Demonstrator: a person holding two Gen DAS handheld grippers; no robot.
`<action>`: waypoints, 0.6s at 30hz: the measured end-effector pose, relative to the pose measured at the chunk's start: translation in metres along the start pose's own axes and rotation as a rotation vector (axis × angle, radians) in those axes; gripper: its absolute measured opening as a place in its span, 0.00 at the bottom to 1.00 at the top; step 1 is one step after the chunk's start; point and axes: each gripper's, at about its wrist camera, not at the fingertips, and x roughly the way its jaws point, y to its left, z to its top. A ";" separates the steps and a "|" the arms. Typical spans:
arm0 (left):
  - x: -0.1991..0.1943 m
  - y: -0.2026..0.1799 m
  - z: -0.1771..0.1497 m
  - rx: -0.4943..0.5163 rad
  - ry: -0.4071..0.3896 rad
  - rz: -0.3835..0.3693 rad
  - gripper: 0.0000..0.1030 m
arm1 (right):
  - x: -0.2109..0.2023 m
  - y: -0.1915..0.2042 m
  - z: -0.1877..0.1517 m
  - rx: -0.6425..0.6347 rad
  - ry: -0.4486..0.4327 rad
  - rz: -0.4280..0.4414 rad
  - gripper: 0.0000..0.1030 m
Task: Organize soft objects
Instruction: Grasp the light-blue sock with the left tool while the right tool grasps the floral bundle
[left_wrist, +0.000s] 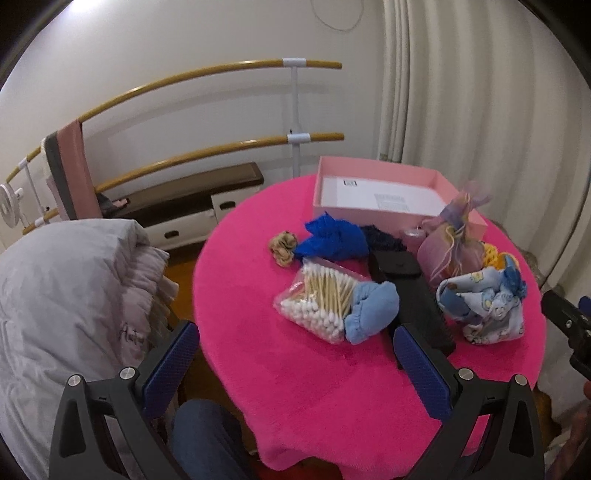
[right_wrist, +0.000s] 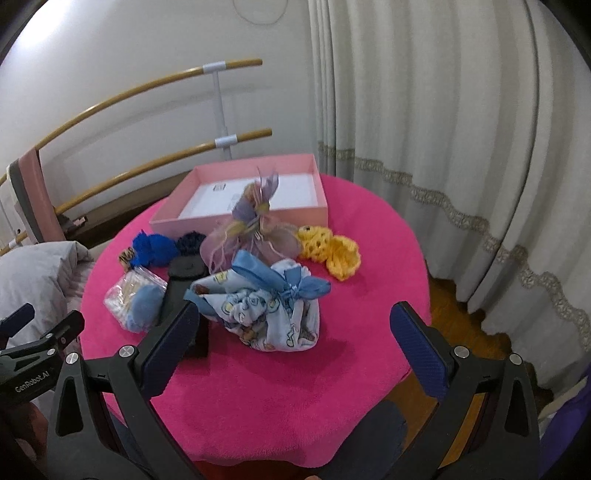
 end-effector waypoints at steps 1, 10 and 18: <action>0.008 -0.002 0.001 0.005 0.001 -0.003 1.00 | 0.003 0.000 0.000 0.000 0.006 0.001 1.00; 0.060 -0.020 -0.001 0.099 -0.003 -0.039 1.00 | 0.047 -0.004 -0.003 0.005 0.090 0.026 0.99; 0.094 -0.026 -0.004 0.187 -0.019 -0.058 0.95 | 0.073 -0.003 0.000 0.006 0.131 0.056 0.99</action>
